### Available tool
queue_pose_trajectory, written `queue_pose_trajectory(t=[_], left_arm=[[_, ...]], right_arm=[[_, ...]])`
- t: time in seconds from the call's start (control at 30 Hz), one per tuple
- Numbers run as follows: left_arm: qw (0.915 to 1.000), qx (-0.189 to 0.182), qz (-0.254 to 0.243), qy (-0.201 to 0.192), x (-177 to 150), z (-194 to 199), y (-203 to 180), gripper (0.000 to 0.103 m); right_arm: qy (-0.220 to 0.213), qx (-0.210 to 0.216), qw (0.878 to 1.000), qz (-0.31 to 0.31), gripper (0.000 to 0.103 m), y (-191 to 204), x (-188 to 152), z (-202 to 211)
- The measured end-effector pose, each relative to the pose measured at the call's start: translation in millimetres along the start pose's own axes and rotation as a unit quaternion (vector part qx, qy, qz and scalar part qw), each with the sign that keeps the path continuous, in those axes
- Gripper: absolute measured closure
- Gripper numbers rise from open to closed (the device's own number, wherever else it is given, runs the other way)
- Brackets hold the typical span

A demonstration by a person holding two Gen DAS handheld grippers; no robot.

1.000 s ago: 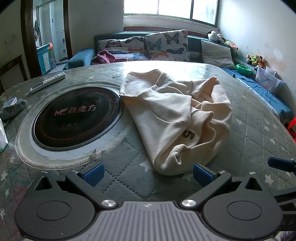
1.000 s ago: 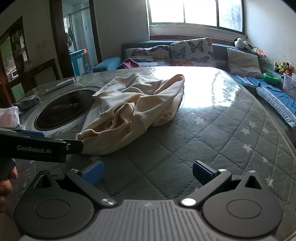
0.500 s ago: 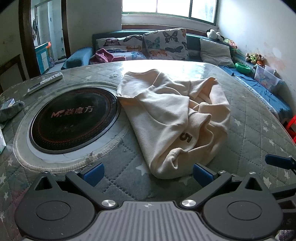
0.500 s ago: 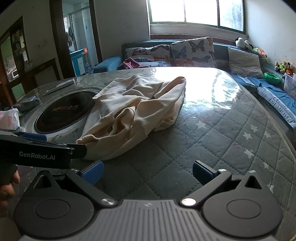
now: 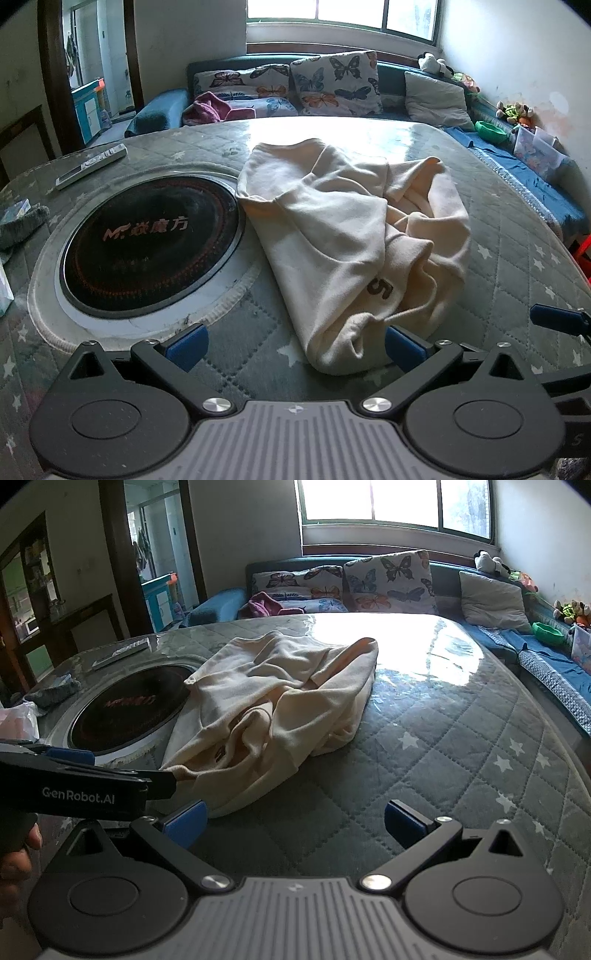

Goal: Fold clothes

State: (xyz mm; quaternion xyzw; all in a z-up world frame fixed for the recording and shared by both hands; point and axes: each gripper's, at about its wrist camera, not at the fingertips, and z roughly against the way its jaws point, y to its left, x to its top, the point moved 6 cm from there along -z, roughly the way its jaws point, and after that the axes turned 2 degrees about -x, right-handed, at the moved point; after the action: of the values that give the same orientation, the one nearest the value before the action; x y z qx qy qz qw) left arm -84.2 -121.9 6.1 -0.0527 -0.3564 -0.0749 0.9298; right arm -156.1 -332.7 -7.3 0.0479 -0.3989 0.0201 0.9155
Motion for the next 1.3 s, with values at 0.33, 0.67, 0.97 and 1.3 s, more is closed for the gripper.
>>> queue_pose_trajectory(t=[0.33, 0.67, 0.97, 1.3], left_arm=[[1.0000, 0.001, -0.007, -0.002, 13, -5, -1, 0.000], [0.9999, 0.001, -0.009, -0.009, 36, -13, 1, 0.000], [0.9986, 0.001, -0.035, -0.040, 76, -27, -3, 0.000], [0.9957, -0.009, -0.079, -0.047, 105, -56, -22, 0.001]], right_arm=[[0.003, -0.001, 1.000, 0.000, 0.000, -3, 10, -9], [0.003, -0.007, 1.000, 0.007, 0.000, -16, 24, -18], [-0.011, -0.021, 1.000, 0.017, 0.000, -43, 60, -31], [-0.012, -0.010, 1.000, -0.006, 0.016, -77, 118, -78]])
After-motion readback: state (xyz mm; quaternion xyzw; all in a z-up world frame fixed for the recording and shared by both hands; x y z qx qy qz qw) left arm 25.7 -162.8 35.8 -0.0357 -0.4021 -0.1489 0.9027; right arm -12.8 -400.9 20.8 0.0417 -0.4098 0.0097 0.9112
